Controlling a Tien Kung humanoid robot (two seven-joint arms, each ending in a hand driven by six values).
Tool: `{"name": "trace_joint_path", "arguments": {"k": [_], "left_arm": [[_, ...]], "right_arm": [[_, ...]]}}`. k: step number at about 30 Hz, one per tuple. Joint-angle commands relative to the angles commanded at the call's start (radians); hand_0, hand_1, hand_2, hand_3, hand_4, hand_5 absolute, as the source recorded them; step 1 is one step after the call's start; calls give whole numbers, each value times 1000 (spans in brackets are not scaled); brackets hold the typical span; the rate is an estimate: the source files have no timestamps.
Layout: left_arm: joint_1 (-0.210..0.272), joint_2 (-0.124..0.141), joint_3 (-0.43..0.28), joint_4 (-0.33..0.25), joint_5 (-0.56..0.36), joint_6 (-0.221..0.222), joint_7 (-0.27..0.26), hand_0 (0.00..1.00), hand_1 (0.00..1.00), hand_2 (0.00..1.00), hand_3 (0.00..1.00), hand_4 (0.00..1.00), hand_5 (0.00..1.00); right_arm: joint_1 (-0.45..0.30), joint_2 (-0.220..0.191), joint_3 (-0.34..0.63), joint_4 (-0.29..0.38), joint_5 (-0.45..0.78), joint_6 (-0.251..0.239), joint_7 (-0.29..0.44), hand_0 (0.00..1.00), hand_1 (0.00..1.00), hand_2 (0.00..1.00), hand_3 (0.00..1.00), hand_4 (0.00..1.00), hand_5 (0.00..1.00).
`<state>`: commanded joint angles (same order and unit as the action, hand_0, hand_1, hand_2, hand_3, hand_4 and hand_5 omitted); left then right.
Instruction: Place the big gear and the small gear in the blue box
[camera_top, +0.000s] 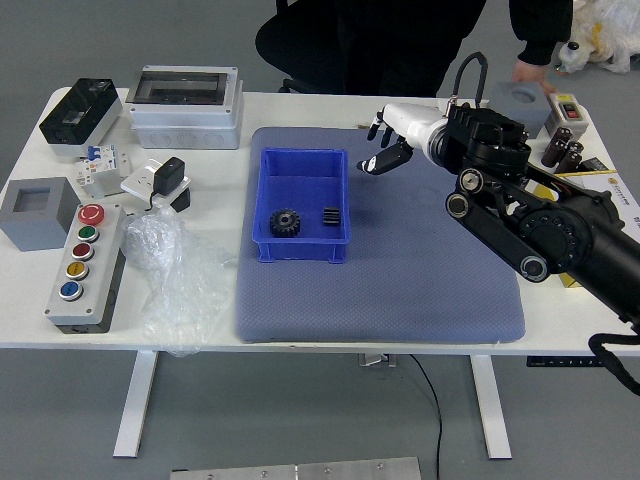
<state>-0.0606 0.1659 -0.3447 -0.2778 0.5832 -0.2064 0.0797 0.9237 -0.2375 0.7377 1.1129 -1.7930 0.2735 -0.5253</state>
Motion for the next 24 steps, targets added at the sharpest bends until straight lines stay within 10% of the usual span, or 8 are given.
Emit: {"name": "trace_joint_path", "arguments": {"k": [24], "left_arm": [[6, 4, -36, -1, 16, -1, -1, 865, 837, 834, 792, 612, 379]], "right_arm": [[-52, -107, 60, 39, 11, 15, -23, 668, 661, 750, 686, 568, 639]]}}
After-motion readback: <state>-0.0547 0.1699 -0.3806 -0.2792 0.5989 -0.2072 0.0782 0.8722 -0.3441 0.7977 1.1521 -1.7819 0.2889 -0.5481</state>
